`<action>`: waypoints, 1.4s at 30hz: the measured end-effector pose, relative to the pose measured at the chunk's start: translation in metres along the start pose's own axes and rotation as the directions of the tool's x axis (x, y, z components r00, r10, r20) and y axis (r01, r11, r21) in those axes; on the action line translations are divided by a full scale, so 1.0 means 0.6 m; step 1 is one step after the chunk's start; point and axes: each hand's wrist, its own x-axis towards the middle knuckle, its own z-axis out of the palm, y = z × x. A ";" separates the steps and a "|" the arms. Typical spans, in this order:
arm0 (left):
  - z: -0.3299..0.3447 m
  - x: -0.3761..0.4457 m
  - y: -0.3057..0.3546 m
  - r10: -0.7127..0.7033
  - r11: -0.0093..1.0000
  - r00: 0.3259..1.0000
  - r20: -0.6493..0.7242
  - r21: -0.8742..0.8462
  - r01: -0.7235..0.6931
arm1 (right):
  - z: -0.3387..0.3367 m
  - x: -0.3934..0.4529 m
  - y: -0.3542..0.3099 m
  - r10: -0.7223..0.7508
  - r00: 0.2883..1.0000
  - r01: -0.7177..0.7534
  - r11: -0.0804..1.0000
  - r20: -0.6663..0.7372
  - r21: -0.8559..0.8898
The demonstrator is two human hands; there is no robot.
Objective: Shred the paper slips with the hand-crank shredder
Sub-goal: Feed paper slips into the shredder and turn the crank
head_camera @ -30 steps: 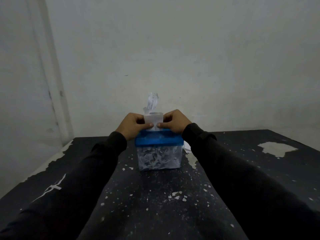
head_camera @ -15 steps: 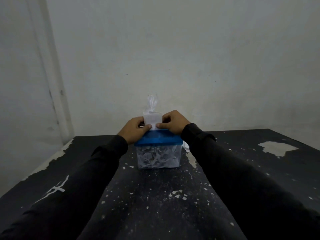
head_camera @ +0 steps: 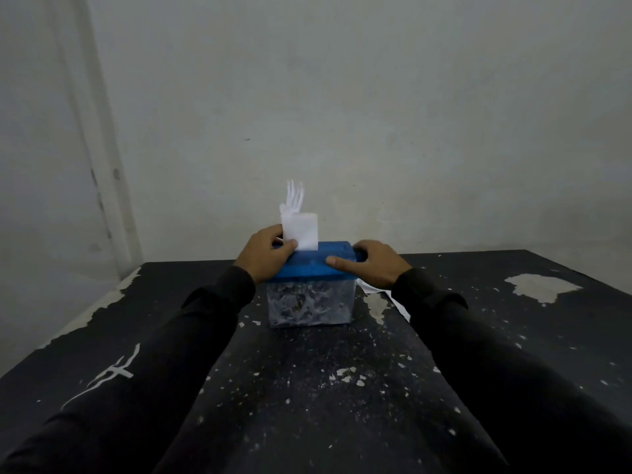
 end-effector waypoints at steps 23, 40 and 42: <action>-0.002 -0.004 0.006 -0.112 0.986 0.979 0.171 -0.101 0.130 | -0.008 -0.020 -0.023 0.139 0.990 -0.139 0.990 0.024 0.029; -0.013 -0.001 0.029 -0.115 0.989 0.957 0.268 -0.063 0.137 | -0.075 -0.027 0.001 -0.014 0.999 -0.008 0.842 0.037 0.539; -0.010 -0.004 0.027 -0.096 0.991 0.959 0.267 -0.068 0.118 | -0.071 0.000 -0.007 0.006 0.999 0.021 0.828 -0.046 0.560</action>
